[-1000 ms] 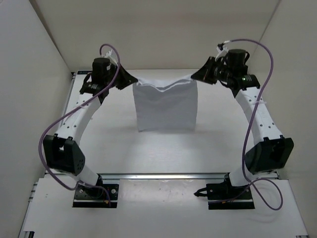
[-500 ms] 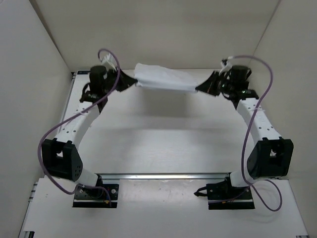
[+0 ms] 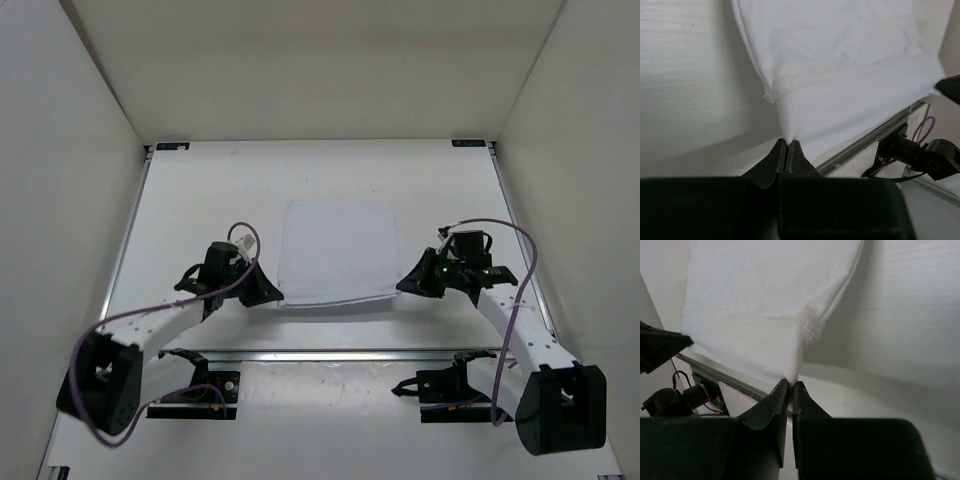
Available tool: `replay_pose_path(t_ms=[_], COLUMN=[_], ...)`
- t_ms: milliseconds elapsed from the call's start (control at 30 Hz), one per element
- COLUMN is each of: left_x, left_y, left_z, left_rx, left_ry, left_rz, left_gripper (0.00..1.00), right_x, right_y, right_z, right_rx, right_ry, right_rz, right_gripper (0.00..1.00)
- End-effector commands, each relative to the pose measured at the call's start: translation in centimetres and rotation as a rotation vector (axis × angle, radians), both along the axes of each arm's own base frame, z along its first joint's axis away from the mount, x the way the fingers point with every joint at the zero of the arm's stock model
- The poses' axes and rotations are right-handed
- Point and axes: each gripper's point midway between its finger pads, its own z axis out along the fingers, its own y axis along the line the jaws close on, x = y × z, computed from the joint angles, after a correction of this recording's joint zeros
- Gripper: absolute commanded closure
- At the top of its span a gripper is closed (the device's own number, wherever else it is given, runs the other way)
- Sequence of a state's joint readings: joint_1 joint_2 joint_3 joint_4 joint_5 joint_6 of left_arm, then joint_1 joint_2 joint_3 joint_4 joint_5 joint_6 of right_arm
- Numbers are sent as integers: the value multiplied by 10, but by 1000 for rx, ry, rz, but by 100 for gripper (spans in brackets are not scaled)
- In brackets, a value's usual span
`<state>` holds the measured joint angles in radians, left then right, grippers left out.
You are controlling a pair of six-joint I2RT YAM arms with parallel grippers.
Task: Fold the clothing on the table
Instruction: Flatten the skirt out, then fold the skirt
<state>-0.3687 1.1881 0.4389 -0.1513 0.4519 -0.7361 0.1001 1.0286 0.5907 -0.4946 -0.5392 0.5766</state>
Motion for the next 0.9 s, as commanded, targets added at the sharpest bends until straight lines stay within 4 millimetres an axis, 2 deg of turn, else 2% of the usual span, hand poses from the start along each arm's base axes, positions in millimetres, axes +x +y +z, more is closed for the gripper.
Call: replay_pose_path(t_ms=[0, 67, 267, 367, 433, 500, 533, 567, 600, 633, 667, 700, 733, 767, 800, 833, 867], left_x=[-9, -18, -45, -46, -40, -15, -5, 11, 32, 45, 62, 84, 105, 117, 136, 157, 166], left_y=[15, 20, 20, 10, 8, 7, 8, 12, 14, 14, 17, 17, 18, 14, 10, 5, -2], left_z=[10, 18, 21, 36, 47, 71, 69, 83, 89, 84, 93, 92, 83, 86, 76, 68, 68], left_rx=[51, 42, 21, -47, -37, -28, -7, -11, -9, -5, -7, -7, -2, -17, -13, -13, -35], left_ry=[-57, -72, -54, -66, -76, -125, -119, -148, -163, -145, -174, -175, -148, -155, -120, -100, -92], left_rz=[57, 68, 44, 18, 9, 26, 26, 49, 71, 74, 96, 110, 127, 120, 122, 121, 111], left_gripper=[100, 100, 100, 100, 100, 100, 100, 100, 100, 100, 100, 100, 100, 100, 100, 100, 99], right_x=[-32, -54, -99, -105, -95, -70, -58, -48, -29, -8, 4, 28, 49, 59, 83, 104, 124], right_y=[-9, -7, 13, 16, 17, 14, 14, 12, 10, 10, 8, 5, 5, 4, 0, 0, -2], right_z=[-15, -24, -31, -24, -11, 11, 20, 19, 30, 37, 32, 34, 46, 33, 28, 39, 33], right_rx=[-58, -54, -10, 17, 44, 69, 71, 83, 112, 129, 154, 169, 167, 158, 125, 120, 108], right_ry=[100, 172, 235, 228, 200, 130, 106, 132, 76, 40, 79, 48, -1, 47, 52, 9, 19], right_rz=[-28, -23, 39, 51, 43, 31, 53, 38, 38, 45, 31, 25, 35, 31, 26, 41, 39], right_gripper=[100, 100, 100, 100, 100, 100, 100, 100, 100, 100, 100, 100, 100, 100, 100, 100, 100])
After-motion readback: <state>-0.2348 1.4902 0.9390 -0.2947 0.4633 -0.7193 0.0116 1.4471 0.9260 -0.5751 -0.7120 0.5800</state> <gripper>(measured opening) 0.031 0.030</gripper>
